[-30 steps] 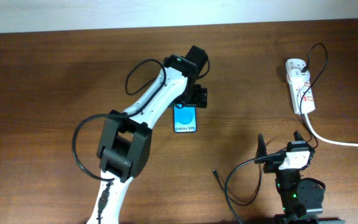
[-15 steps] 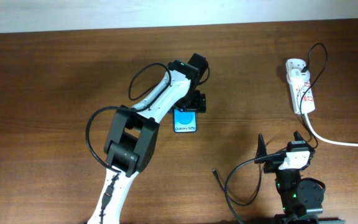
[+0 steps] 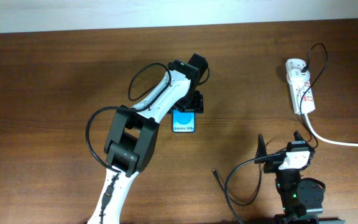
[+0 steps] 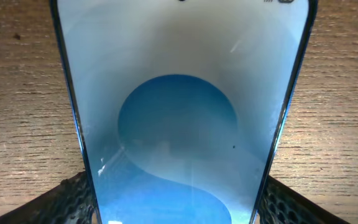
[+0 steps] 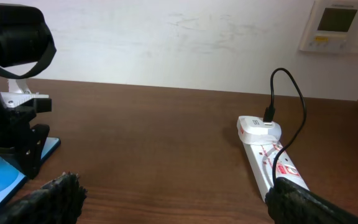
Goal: Plug charger to phone and switch on socket
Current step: 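Move the left gripper over the blue-screen phone and descend, then close the left gripper on the phone's long edges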
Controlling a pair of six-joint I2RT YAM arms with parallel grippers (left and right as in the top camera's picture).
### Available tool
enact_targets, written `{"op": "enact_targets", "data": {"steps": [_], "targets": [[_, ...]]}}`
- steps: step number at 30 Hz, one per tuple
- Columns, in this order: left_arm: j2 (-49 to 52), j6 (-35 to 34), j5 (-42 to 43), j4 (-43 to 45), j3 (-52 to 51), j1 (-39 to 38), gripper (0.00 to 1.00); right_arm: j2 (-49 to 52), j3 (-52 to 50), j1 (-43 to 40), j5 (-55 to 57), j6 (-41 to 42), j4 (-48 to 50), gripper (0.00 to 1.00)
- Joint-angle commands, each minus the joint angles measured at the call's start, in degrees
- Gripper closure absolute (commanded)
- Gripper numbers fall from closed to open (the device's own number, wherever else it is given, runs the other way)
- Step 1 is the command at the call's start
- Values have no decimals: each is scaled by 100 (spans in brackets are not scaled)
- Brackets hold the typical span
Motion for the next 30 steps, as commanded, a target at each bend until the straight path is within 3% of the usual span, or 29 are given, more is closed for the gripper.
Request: {"op": "enact_targets", "data": {"steps": [1,4,6,7,15,18,21,24,26,30], "targets": [[184,-46,61,-31,13,20,20,-39,-31,33,33,26,-39,2],[184,-46,61,-31,13,20,18,-39,-31,33,33,26,-39,2],[184,-44,61,-98,13,17,2,-39,-31,33,33,26,-39,2],[184,-42,61,-140,13,17,1,-39,-31,33,33,26,-39,2],[184,2,61,-98,13,20,0,-39,-28,33,33,26,-39,2],[184,2,59,-57,13,20,11,-39,-31,33,33,26,-39,2],[184,2,61,-59,13,20,15,-39,-31,33,33,26,-39,2],[184,0,59,-55,13,20,14,-39,-31,33,33,26,-39,2],[184,0,59,-55,13,20,8,-39,-31,33,33,26,-39,1],[181,0,61,-57,15,20,9,-39,-31,33,33,26,-39,2]]}}
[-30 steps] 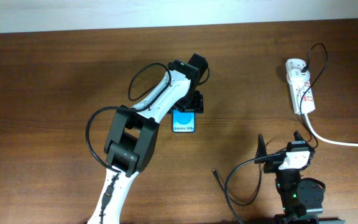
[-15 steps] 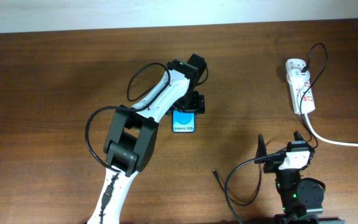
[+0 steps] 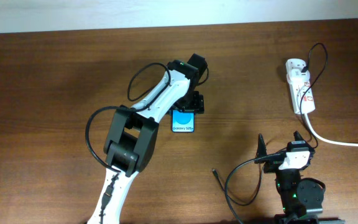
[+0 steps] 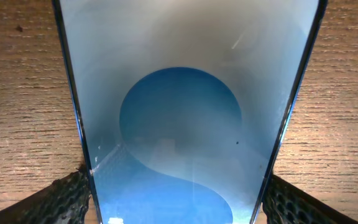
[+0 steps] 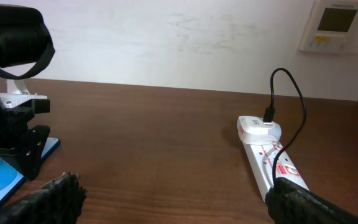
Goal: Plug charger to phone and switch on socket
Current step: 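Close the left gripper on the phone's long edges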
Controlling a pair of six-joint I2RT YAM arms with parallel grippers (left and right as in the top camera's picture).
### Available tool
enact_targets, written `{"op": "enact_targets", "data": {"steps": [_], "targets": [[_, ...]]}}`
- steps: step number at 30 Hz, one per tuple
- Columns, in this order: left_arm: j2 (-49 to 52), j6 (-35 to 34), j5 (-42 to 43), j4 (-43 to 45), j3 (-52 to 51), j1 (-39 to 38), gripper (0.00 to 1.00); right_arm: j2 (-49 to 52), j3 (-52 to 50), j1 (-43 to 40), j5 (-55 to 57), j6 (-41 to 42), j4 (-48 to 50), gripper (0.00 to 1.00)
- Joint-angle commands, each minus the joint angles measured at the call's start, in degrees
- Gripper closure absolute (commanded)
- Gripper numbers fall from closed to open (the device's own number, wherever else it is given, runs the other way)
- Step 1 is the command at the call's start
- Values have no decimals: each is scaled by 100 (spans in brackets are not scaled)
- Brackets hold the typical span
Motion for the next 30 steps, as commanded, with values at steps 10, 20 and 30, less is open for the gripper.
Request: {"op": "enact_targets", "data": {"steps": [10,20,30], "targets": [[181,-9,20,17,66,-2,17,-39,-31,33,33,26,-39,2],[177,-9,22,-35,273,-2,17,-39,-31,33,33,26,-39,2],[157,-9,22,-310,682,-2,17,-39,-31,33,33,26,-39,2]]}}
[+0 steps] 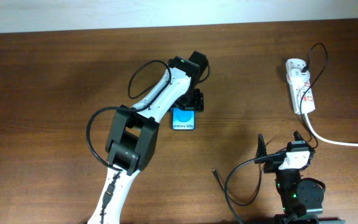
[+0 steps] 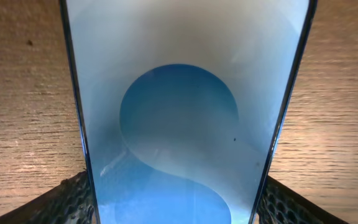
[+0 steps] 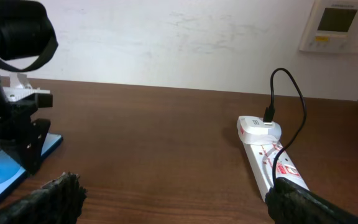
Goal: Plug charger to phone and switch on socket
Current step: 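Close the left gripper on the phone's long edges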
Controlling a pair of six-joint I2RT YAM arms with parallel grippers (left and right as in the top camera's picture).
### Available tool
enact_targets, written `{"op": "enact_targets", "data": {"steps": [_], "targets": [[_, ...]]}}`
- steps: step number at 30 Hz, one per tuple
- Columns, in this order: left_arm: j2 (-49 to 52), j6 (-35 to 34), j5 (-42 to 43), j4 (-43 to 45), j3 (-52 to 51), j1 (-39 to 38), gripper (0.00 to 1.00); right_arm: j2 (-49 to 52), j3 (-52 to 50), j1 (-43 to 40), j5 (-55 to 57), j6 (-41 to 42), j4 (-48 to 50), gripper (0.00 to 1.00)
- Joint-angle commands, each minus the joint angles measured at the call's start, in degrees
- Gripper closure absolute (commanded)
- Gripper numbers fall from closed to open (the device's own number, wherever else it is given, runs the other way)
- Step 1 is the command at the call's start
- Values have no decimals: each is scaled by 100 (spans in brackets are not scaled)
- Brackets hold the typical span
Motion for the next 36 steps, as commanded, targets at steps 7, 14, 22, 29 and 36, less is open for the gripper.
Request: {"op": "enact_targets", "data": {"steps": [7,14,22,29,36], "targets": [[-4,-11,26,-125,260,118,17,-39,-31,33,33,26,-39,2],[-13,-9,17,-249,225,133,16,-39,-31,33,33,26,-39,2],[339,-11,-7,-155,203,116,5,-39,-31,33,33,26,-39,2],[337,-7,-177,-81,205,116,1,-39,-31,33,33,26,-39,2],[328,271,-107,-793,1134,116,1,-39,-31,33,33,26,-42,2]]}}
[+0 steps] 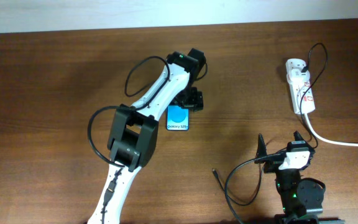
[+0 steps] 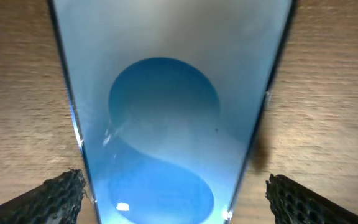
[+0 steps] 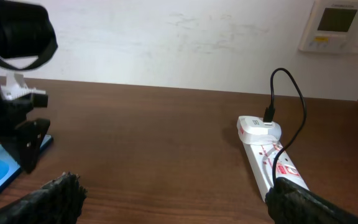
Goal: Plug charger to phone and switch on socket
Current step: 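Close the left gripper on the phone's long edges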
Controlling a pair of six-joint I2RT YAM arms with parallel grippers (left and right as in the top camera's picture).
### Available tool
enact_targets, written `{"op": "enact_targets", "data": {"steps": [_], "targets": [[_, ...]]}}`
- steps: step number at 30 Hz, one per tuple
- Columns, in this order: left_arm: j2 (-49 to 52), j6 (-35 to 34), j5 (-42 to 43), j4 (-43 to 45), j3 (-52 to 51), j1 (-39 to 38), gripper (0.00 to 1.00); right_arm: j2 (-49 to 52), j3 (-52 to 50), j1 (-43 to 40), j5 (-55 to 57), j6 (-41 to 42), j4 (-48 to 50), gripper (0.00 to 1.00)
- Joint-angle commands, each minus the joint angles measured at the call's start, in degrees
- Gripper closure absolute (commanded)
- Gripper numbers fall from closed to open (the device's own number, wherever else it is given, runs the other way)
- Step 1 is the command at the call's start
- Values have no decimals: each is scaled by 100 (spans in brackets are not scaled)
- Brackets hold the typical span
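Observation:
The phone [image 1: 178,118], its blue screen up, lies flat on the table. My left gripper [image 1: 188,99] stands over its far end, open, with one finger on each side. In the left wrist view the phone [image 2: 166,112] fills the frame, slightly askew; the left finger [image 2: 61,196] is at its edge, while the right finger [image 2: 303,199] stands apart from it. The white power strip [image 1: 301,90] lies at the back right, a white adapter [image 3: 260,129] plugged in at its far end. A black cable end [image 1: 215,172] lies loose near the front. My right gripper [image 3: 179,208] is open and holds nothing.
A white mains cord [image 1: 340,142] runs from the strip off the table's right edge. Black cable loops [image 1: 232,193] lie around the right arm's base [image 1: 297,193]. A wall with a thermostat [image 3: 339,23] backs the table.
My left gripper and the phone have shifted a little to the left, and the phone now lies slightly turned. A gap shows between the right finger and the phone's edge. The right arm is unmoved.
At each earlier moment my left gripper stood over the phone's far end with fingers close on both edges, and the phone barely moved. Now the phone sits further left. The right gripper, the strip and the loose cable end stayed in place throughout.

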Motion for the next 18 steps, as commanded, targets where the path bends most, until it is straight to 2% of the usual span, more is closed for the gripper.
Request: {"op": "enact_targets", "data": {"steps": [1,9,18], "targets": [[24,518,-20,-212,741,15,1,-39,-31,33,33,26,-39,2],[87,638,-39,-105,774,385,1,-39,-31,33,33,26,-39,2],[662,809,44,-142,636,133,1,-39,-31,33,33,26,-39,2]]}}
